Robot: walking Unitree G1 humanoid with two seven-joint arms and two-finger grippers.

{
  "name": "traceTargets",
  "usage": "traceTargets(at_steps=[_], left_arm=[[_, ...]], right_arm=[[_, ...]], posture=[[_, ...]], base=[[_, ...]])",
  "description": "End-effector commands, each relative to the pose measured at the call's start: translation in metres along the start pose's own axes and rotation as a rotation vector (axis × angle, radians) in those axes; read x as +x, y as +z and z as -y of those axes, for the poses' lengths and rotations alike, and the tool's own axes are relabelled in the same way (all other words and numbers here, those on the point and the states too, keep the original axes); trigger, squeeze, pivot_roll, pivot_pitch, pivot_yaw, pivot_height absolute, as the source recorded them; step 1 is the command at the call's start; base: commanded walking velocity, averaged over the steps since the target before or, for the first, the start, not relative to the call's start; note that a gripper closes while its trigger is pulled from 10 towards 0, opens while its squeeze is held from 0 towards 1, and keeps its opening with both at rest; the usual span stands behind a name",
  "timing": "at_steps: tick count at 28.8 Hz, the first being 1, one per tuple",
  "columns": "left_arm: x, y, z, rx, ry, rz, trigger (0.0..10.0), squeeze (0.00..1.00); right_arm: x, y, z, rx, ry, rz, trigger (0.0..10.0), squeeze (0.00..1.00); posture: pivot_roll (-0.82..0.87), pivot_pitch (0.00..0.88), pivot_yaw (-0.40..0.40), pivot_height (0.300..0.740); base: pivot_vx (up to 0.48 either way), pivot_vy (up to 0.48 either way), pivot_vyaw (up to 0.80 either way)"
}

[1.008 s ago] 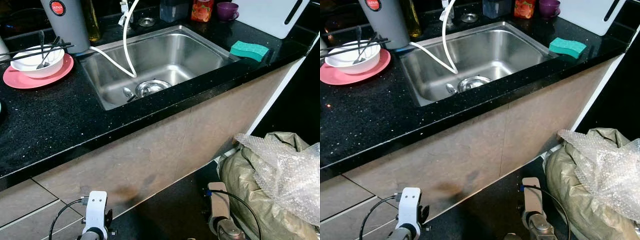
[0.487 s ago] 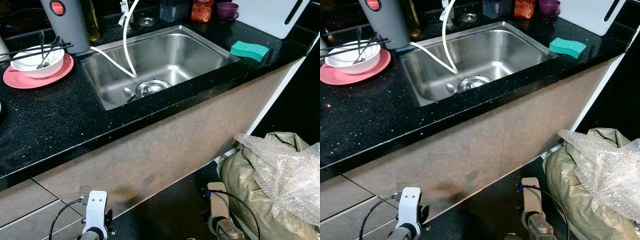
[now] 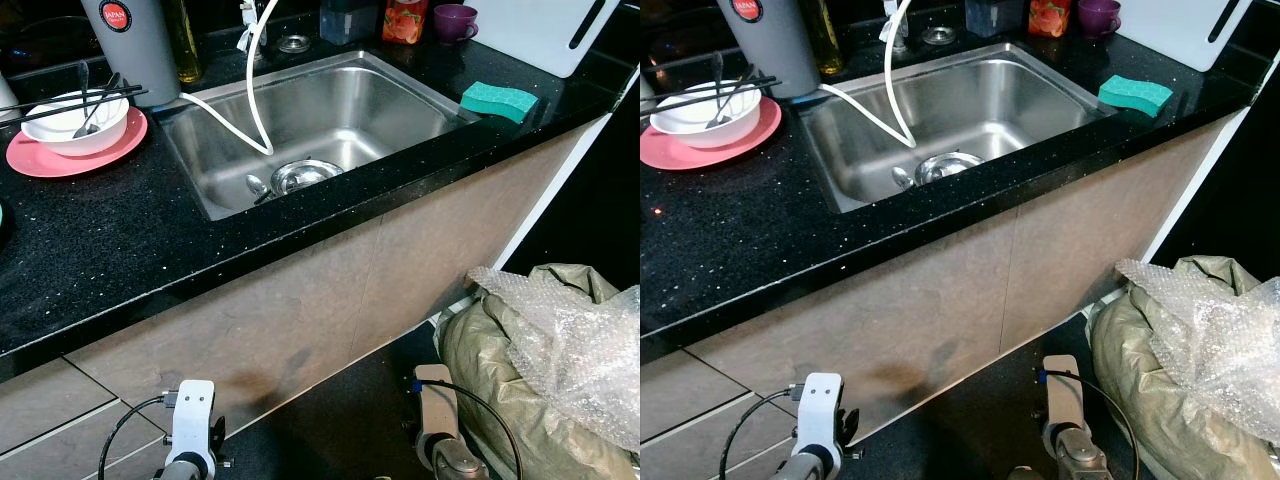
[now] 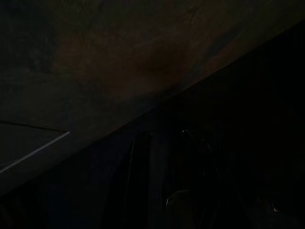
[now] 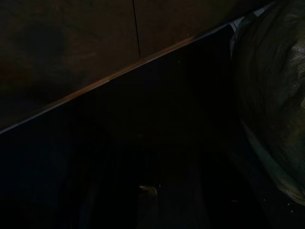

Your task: Kitchen organization

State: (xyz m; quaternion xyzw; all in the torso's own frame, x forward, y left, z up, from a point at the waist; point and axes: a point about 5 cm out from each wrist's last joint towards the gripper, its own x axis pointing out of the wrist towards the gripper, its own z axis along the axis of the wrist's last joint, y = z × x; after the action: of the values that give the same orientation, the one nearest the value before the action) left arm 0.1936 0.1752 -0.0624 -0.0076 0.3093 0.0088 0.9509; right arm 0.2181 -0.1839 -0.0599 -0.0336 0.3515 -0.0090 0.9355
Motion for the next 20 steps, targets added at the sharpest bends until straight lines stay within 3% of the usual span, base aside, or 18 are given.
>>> traceTargets(at_steps=[1, 20], left_arm=[[-0.002, -0.003, -0.0032, 0.018, 0.001, -0.008, 10.0, 0.0], [-0.0031, -0.0067, -0.0013, 0.022, -0.003, -0.021, 10.0, 0.0]], right_arm=[[-0.0013, -0.0058, -0.0013, 0.013, 0.003, -0.022, 10.0, 0.0], [-0.0023, -0.0097, -0.002, -0.001, 0.028, -0.042, 10.0, 0.0]], posture=[[0.01, 0.111, 0.02, 0.74], [0.0, 0.1, 0.019, 0.74]], base=[[0.0, 0.0, 0.0], [0.0, 0.0, 0.0]])
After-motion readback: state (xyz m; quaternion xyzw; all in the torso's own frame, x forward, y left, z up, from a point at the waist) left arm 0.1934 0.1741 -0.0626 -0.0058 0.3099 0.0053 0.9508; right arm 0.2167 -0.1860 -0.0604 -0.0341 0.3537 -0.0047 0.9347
